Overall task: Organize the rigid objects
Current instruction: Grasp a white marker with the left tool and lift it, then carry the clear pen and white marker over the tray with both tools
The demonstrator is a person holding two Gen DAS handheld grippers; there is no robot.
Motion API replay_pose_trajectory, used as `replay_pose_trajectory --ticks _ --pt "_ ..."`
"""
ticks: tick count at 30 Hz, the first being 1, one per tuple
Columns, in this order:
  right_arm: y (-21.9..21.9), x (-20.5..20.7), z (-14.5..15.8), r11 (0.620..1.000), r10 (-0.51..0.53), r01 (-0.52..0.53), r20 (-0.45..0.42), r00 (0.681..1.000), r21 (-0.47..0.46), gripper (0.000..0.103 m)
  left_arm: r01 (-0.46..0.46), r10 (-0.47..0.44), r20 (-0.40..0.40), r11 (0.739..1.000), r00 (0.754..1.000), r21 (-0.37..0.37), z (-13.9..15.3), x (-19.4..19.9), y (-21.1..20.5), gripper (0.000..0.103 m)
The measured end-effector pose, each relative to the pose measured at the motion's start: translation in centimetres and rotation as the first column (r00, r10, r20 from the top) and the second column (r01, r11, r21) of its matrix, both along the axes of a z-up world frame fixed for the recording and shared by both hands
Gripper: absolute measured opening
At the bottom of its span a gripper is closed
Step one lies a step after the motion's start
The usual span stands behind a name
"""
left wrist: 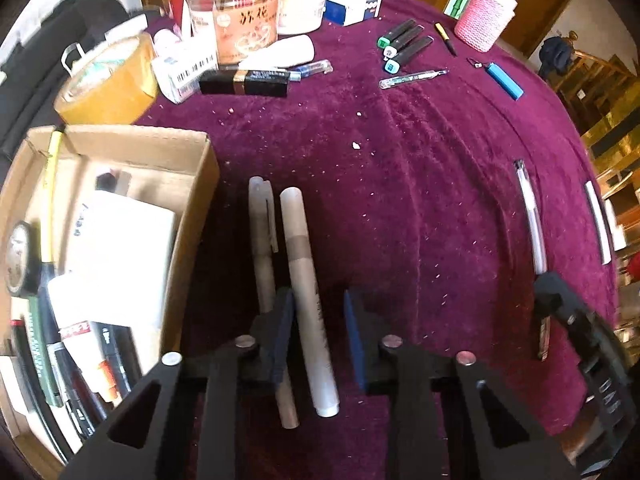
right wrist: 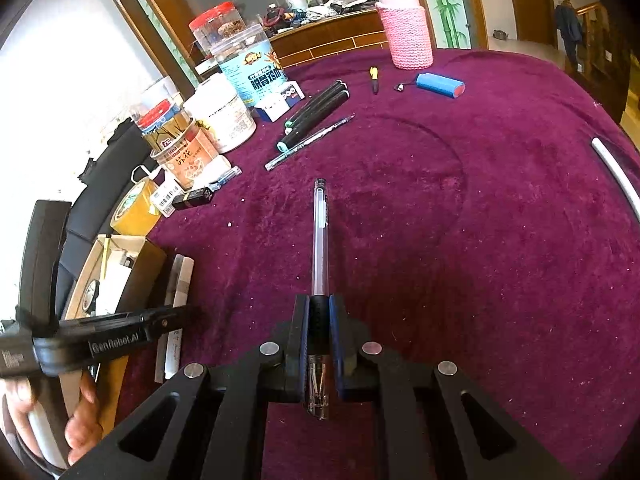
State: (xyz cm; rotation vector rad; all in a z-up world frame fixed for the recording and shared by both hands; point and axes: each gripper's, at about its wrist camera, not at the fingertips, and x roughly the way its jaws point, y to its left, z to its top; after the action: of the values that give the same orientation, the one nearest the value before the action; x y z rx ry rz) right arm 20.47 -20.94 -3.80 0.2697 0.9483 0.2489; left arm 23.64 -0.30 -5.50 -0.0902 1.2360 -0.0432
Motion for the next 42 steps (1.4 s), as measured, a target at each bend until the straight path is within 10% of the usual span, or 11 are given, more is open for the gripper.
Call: replay_pose_trajectory --ticks 26,42 --pt "2.3 0.1 -2.3 0.985 0.139 -0.136 -0.022 0.99 0.109 0.009 0.016 0.006 0.105 0.98 0.994 -0.2 4.0 -7.9 3.5 0.012" --pt "11.2 -8.7 4.6 0.949 0.184 -0.195 0.066 0.981 0.247 0.01 0.065 0.016 0.228 0.937 0.974 -0.343 10.7 -15.7 10.0 0.012"
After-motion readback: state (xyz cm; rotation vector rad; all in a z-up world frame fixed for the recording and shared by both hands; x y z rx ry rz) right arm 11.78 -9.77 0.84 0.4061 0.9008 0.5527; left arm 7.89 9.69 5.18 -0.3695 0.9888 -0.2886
